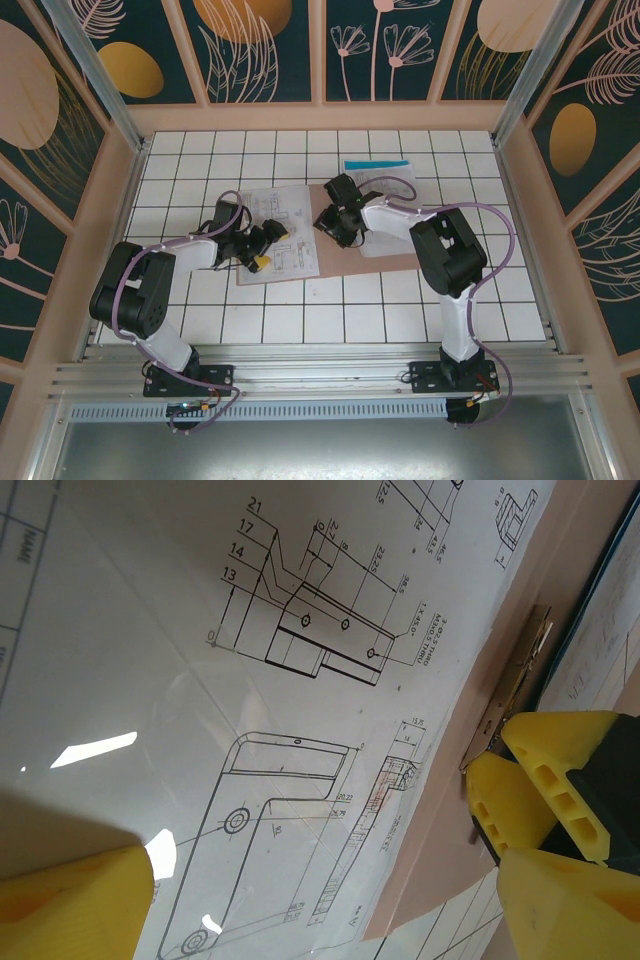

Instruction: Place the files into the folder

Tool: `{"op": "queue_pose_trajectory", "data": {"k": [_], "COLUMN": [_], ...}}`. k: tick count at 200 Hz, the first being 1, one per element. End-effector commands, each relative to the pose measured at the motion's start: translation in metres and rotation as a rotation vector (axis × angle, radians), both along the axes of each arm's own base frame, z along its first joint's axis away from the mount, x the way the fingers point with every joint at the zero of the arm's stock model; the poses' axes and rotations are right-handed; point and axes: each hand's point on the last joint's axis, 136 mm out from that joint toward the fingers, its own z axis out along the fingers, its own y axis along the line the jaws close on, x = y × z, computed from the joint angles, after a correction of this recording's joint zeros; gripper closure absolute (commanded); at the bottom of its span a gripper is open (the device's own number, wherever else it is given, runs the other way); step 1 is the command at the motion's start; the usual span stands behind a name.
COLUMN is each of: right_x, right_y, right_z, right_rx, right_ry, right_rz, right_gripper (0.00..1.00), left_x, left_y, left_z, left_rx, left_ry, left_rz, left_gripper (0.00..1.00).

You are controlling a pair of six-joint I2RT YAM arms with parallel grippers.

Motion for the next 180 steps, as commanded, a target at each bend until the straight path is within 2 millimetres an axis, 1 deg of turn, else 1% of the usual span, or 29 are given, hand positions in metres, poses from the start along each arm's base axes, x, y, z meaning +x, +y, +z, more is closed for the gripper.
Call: {"op": "queue_pose_trajectory", "data": {"k": [1,15,31,45,63,82,88,98,110,125,131,140,152,154,157,172,180], "right_x": [-0.036,-0.025,-0.01,0.003,0.017,0.028,0.03,0.03,0.027,0.017,0.009,-0.001,-0.006,-0.006,-0.007,-0.01,-0.011], "right_y": [-0.08,-0.073,-0.059,-0.043,-0.029,-0.022,-0.023,-0.025,-0.03,-0.034,-0.031,-0.024,-0.014,-0.013,-0.012,-0.01,-0.013], "right_z": [-0.066,-0.048,-0.019,0.012,0.057,0.102,0.113,0.126,0.132,0.121,0.115,0.11,0.109,0.109,0.108,0.104,0.1], "right_rx": [-0.316,-0.291,-0.245,-0.193,-0.137,-0.076,-0.064,-0.046,-0.015,0.047,0.08,0.142,0.211,0.219,0.228,0.226,0.217], "right_ry": [0.197,0.143,0.062,-0.014,-0.122,-0.224,-0.247,-0.268,-0.265,-0.21,-0.182,-0.159,-0.158,-0.158,-0.157,-0.155,-0.157], "right_rz": [-0.055,-0.042,-0.017,0.006,0.021,0.02,0.015,0.007,-0.008,-0.016,-0.005,0.014,0.045,0.048,0.055,0.079,0.081], "right_gripper": [0.46,0.46,0.46,0.46,0.44,0.42,0.41,0.4,0.39,0.38,0.38,0.38,0.38,0.39,0.39,0.4,0.4], "left_x": [-0.027,-0.028,-0.028,-0.029,-0.028,-0.026,-0.025,-0.023,-0.02,-0.017,-0.016,-0.014,-0.013,-0.015,-0.015,-0.015,-0.014], "left_y": [0.019,0.02,0.02,0.02,0.02,0.018,0.017,0.017,0.015,0.014,0.013,0.013,0.012,0.012,0.013,0.014,0.015], "left_z": [-0.035,-0.035,-0.036,-0.038,-0.038,-0.038,-0.037,-0.036,-0.034,-0.03,-0.029,-0.027,-0.026,-0.033,-0.034,-0.034,-0.034], "left_rx": [0.096,0.098,0.098,0.099,0.098,0.096,0.094,0.091,0.088,0.082,0.081,0.079,0.078,0.086,0.089,0.103,0.111], "left_ry": [0.152,0.154,0.156,0.16,0.16,0.157,0.154,0.15,0.141,0.13,0.127,0.12,0.116,0.134,0.139,0.138,0.137], "left_rz": [0.05,0.051,0.048,0.048,0.046,0.041,0.04,0.038,0.034,0.031,0.028,0.026,0.021,0.02,0.019,0.013,0.009], "left_gripper": [0.11,0.11,0.11,0.11,0.11,0.11,0.11,0.11,0.1,0.1,0.1,0.1,0.1,0.1,0.1,0.1,0.1]}}
